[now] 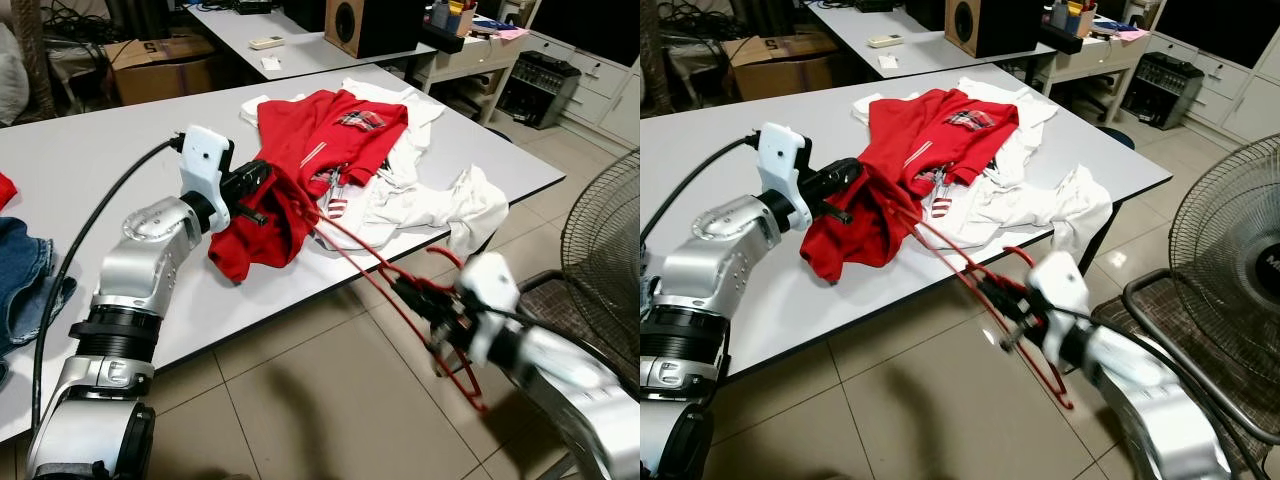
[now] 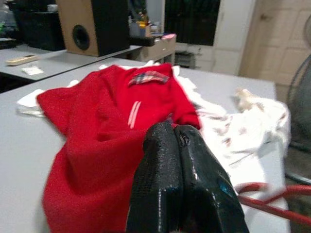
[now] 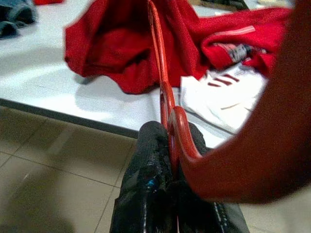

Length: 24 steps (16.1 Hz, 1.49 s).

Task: Hang hanger

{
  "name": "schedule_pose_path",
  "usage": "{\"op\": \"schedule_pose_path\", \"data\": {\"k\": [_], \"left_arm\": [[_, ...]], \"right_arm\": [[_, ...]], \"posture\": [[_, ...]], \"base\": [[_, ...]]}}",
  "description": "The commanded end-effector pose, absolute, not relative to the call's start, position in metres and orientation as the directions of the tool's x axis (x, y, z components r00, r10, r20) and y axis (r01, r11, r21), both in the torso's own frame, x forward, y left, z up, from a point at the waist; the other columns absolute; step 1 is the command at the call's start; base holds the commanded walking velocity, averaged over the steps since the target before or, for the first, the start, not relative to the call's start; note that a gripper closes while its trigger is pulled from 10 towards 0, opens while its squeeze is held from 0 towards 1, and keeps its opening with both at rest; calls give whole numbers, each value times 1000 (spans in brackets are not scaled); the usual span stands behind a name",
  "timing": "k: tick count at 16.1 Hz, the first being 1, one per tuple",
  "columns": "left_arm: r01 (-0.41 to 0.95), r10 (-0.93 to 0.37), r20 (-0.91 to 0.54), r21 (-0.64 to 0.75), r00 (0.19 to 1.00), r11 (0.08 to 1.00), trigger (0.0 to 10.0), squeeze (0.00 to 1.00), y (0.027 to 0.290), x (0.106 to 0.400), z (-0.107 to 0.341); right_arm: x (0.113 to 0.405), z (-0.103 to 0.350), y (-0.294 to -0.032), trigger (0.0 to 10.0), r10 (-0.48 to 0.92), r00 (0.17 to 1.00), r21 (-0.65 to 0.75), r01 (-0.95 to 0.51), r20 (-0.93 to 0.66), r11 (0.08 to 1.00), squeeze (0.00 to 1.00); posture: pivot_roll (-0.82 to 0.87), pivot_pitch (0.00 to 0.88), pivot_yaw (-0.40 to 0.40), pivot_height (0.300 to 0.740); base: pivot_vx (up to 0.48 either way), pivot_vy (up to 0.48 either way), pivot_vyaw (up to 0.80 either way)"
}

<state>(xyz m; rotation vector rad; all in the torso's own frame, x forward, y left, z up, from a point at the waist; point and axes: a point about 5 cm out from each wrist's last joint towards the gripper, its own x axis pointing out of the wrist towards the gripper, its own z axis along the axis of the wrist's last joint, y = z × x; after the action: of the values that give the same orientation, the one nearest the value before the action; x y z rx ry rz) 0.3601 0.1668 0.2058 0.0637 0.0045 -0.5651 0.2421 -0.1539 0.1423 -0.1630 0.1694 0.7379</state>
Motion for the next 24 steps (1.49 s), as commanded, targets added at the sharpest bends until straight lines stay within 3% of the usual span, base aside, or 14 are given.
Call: {"op": "schedule_pose_path", "data": {"k": [1, 4, 7, 10, 12, 16, 20, 24], "left_arm": [[559, -559, 6, 38, 829, 829, 0, 0, 164, 358, 215], [595, -594, 57, -14, 803, 803, 0, 0, 157, 356, 227], [613, -611, 60, -28, 789, 789, 0, 0, 155, 354, 233], [614, -612, 55, -33, 789, 789, 0, 0, 155, 352, 234], [617, -615, 45, -39, 787, 786, 0, 0, 153, 350, 232], [581, -581, 20, 15, 814, 814, 0, 0, 154, 352, 229], [556, -557, 11, 62, 830, 829, 0, 0, 153, 354, 227], [608, -609, -11, 79, 793, 790, 0, 0, 146, 349, 225]], "right_arm": [[248, 136, -151, 10000, 636, 728, -81, -672, -254, 736, 0], [266, 127, -132, 10000, 678, 683, -20, -708, -272, 706, 0], [288, 129, -119, 10000, 682, 691, 57, -692, -238, 720, 0], [290, 133, -106, 10000, 743, 643, 132, -733, -184, 667, 0], [299, 135, -108, 10000, 679, 727, 346, -615, -98, 709, 0], [288, 120, -115, 10000, 697, 714, 692, -475, -57, 543, 0], [278, 106, -125, 10000, 686, 723, 848, -308, -86, 430, 0], [294, 110, -129, 10000, 643, 764, 930, -198, -51, 309, 0]], "posture": [[4, 0, -36, 740], [20, 0, -32, 740], [31, 0, -32, 740], [47, 0, -35, 740], [45, 0, -32, 740], [37, 0, -33, 740], [28, 0, -38, 740], [24, 0, -35, 740]], "base": [[0, 0, 0], [0, 0, 0], [0, 0, 0], [0, 0, 0], [0, 0, 0], [0, 0, 0], [0, 0, 0], [0, 0, 0]]}}
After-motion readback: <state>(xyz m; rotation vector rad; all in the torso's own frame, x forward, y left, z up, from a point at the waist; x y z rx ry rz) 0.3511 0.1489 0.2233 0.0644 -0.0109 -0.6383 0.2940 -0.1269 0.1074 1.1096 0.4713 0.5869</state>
